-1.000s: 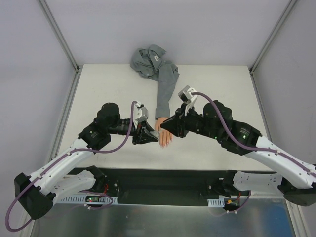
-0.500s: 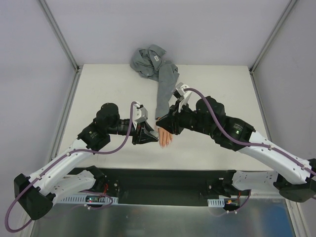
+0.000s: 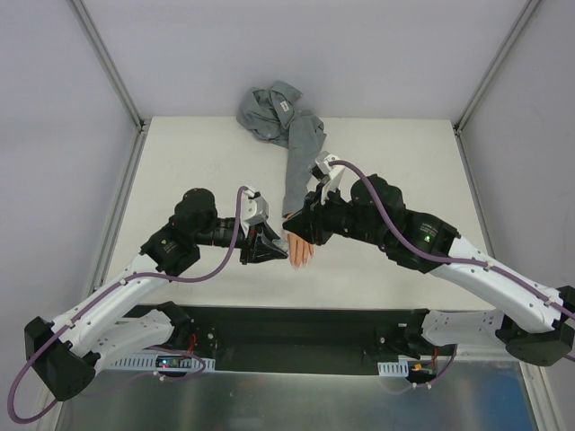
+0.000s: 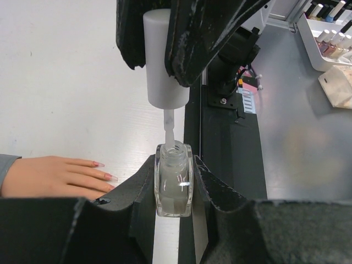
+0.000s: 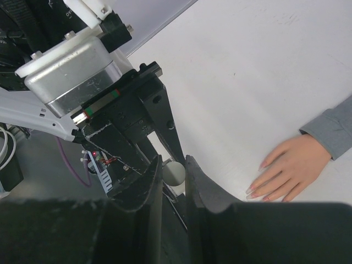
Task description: Paint the nails
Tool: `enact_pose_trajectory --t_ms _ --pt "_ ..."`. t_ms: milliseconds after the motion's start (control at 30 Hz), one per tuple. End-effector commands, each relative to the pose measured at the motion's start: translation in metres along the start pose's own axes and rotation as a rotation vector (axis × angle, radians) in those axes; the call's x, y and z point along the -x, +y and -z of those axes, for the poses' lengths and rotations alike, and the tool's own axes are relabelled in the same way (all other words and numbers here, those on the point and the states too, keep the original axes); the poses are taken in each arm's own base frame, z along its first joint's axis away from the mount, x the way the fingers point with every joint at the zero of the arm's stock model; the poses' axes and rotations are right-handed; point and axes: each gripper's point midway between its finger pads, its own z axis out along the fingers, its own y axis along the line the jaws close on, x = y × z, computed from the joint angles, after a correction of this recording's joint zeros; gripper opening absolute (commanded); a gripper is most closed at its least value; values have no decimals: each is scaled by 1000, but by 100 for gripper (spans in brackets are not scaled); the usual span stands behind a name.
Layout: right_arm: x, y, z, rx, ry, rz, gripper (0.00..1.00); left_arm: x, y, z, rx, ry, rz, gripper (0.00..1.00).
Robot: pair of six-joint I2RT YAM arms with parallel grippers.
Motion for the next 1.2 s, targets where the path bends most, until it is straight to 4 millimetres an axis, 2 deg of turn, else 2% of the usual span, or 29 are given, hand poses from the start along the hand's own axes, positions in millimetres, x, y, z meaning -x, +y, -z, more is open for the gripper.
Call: enact_pose_trajectory --t_ms 0,1167 --pt "17 7 6 20 -47 -3 0 6 -8 0 -38 -24 -56 0" --pt "-2 2 -3 12 4 -16 1 9 -7 2 -19 -32 -68 0"
